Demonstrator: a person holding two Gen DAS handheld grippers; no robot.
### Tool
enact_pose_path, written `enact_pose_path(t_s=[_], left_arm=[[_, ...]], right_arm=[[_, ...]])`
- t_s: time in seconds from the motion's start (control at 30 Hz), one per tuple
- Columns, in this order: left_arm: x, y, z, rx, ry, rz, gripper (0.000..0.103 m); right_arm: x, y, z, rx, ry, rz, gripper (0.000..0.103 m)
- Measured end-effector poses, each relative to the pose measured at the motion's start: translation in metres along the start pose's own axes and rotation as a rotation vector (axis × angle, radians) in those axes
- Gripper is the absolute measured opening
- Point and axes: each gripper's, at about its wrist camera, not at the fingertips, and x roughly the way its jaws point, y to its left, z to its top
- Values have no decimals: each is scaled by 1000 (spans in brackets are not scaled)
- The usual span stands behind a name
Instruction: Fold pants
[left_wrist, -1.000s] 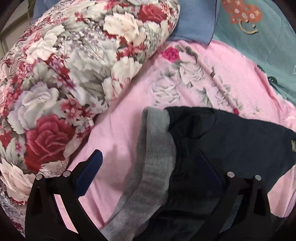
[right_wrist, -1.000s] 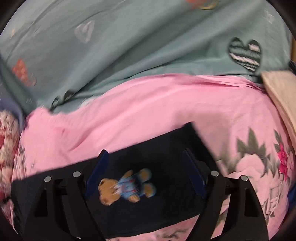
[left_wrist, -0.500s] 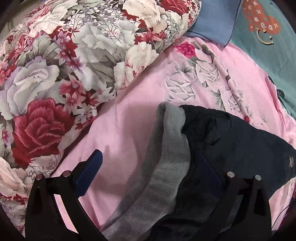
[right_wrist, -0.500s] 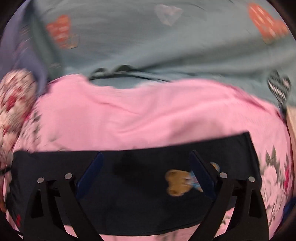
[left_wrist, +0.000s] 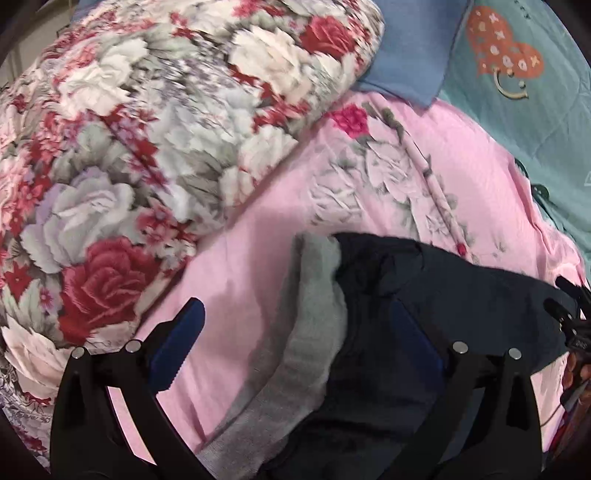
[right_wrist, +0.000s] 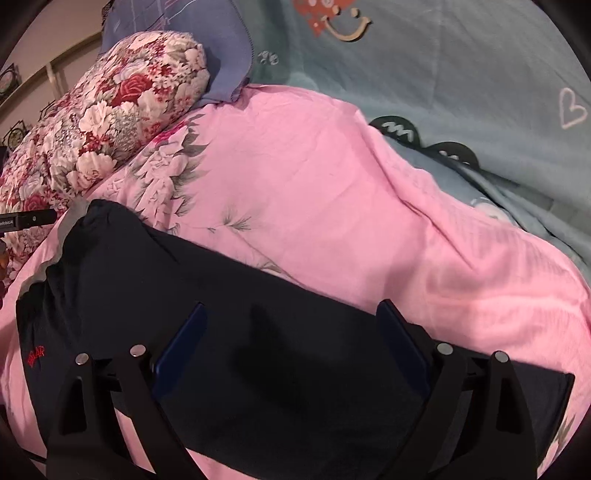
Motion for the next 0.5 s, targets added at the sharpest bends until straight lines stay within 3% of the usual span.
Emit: enact_pose_path(t_s=[0.1,0.2,0.3,0.4,0.5], left_arm=[[3,-16,3,83,-28,27,101],[9,-20,8,96,-39,28,101],[21,-20,14,53,-9,1,101],[30,-16,22,8,-11,24,101],[37,13,27,-173,30,25,101]], right_arm=[[8,-3,0,-53,34,-9,83],[15,-10,-2,-73,70,-24,73],[18,-17,-3,-89,80,-44,71],[21,-20,-2,-104,83,-26,71],[25,-18,-1,-137,94,-21,71]])
